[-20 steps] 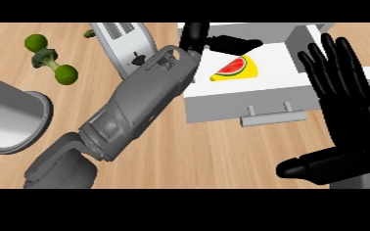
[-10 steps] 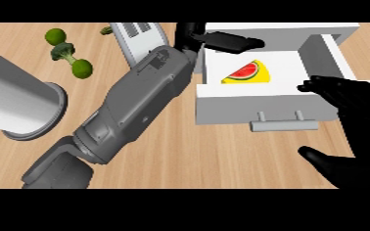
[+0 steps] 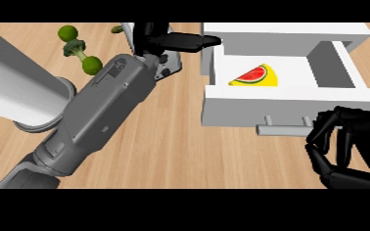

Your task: Pick up the cup, place it into the drawer and close the drawer

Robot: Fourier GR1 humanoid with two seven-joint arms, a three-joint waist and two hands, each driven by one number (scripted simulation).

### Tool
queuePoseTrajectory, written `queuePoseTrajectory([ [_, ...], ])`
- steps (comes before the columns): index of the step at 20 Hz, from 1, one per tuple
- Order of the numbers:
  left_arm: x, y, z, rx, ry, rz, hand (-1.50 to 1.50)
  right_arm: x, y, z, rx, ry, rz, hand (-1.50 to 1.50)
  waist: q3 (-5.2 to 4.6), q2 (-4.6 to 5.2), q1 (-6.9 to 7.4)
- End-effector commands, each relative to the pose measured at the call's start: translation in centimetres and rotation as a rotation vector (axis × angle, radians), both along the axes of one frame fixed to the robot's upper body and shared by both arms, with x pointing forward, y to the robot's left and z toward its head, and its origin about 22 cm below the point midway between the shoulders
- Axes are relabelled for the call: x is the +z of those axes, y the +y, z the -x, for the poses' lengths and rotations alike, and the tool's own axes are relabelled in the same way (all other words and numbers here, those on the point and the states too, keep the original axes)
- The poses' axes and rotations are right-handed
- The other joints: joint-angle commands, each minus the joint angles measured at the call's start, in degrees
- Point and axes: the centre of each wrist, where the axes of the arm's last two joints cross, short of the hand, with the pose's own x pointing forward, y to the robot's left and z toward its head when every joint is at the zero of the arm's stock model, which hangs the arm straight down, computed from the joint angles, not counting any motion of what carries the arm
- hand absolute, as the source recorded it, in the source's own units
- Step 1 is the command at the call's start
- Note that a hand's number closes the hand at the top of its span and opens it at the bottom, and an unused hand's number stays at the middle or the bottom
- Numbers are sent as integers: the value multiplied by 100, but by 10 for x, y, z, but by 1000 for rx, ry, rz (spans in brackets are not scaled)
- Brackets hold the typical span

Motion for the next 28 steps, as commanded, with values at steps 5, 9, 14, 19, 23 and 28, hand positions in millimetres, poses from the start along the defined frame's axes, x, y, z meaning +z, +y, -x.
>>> queuePoseTrajectory([
  [5, -26, 90, 35, 64, 63, 22, -150, -20, -9, -2, -25, 46, 168, 150, 4, 29, 7],
  [9, -26, 129, 65, 61, 55, 50, -150, -24, 8, -1, -72, 51, 207, 150, 2, 30, -4],
  [14, -52, 146, 93, 46, 49, 51, -150, -22, 23, -26, -24, -29, 460, 150, -1, 44, 122],
  [19, -57, 186, 95, 67, 66, 57, -150, -51, 26, -40, -22, -74, 702, 150, 3, 81, 20],
  [23, -64, 196, 119, 62, 70, 59, -150, -80, 56, -59, -33, -95, 765, 150, 4, 71, 15],
  [28, -87, 232, 138, 91, 63, 66, -150, -131, 36, -74, -42, -30, 798, -150, 3, 81, -28],
])
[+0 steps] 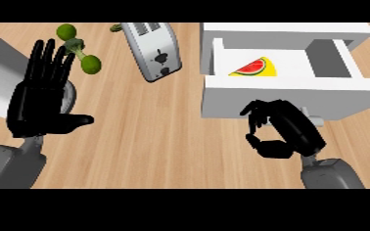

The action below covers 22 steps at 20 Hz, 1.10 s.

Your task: Pick up the cup, place it into the drawer and close the drawer

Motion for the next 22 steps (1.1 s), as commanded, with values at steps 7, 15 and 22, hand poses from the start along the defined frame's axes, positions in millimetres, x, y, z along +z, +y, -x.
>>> queuePoseTrajectory([
  [7, -22, 38, 17, 6, 4, 19, -150, -52, 26, -56, -7, 64, 169, -150, -1, 16, -45],
  [15, -19, 49, 31, 5, 3, 16, -150, -54, -7, -108, -24, 112, 93, -150, 3, 22, 5],
  [22, -36, 57, 31, -46, -6, 27, -150, -51, -21, -134, -39, 140, 70, -150, 7, 86, 123],
])
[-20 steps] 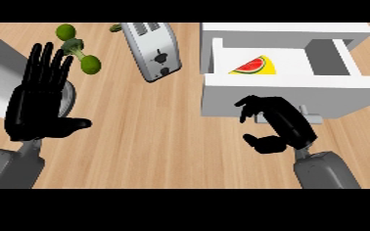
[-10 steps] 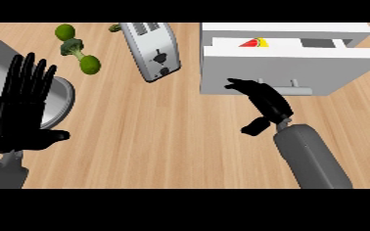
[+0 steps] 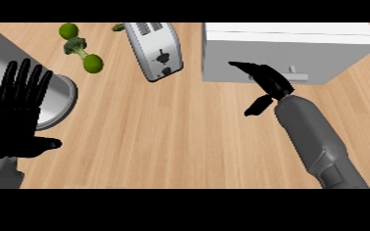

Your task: Pick up the cup, place it into the drawer and close the drawer

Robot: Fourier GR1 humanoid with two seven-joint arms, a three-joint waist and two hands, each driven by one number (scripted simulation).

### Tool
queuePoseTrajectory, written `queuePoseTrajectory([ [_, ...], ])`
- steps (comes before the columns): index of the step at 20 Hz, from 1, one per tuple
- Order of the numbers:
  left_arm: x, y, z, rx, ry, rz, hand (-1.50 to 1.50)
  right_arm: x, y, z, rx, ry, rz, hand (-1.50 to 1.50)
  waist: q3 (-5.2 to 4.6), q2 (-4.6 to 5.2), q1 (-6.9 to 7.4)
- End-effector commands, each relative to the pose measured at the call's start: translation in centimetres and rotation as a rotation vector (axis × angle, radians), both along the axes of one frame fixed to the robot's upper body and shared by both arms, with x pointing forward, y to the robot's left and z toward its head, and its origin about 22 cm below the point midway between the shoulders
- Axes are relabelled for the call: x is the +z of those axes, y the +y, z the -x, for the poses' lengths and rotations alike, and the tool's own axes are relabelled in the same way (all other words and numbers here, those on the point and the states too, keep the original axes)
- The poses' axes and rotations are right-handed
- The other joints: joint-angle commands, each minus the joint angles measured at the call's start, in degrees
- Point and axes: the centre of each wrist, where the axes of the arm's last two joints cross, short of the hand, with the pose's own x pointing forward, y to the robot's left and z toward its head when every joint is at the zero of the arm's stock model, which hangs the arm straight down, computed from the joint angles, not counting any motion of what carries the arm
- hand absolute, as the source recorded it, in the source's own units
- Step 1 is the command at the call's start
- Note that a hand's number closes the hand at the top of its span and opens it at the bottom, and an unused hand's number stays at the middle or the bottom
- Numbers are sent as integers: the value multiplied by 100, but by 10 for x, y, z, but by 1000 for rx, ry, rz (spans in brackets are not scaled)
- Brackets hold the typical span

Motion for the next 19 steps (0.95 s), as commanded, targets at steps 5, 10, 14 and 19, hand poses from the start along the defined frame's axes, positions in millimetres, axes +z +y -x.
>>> queuePoseTrajectory([
  [5, 3, 5, -9, -10, -21, 10, -150, 24, -38, -25, -56, 58, 19, -150, 33, 159, 169],
  [10, -6, -7, -11, -23, -10, -8, -150, 40, -36, -36, -85, 48, 14, -150, 36, 198, 245],
  [14, 5, -13, -16, -56, -16, -13, -150, 59, -48, -43, -90, 52, 18, -150, 40, 208, 321],
  [19, -8, -7, -10, -35, -5, -31, -150, 45, -64, -33, -75, 53, 11, -150, 39, 225, 306],
])
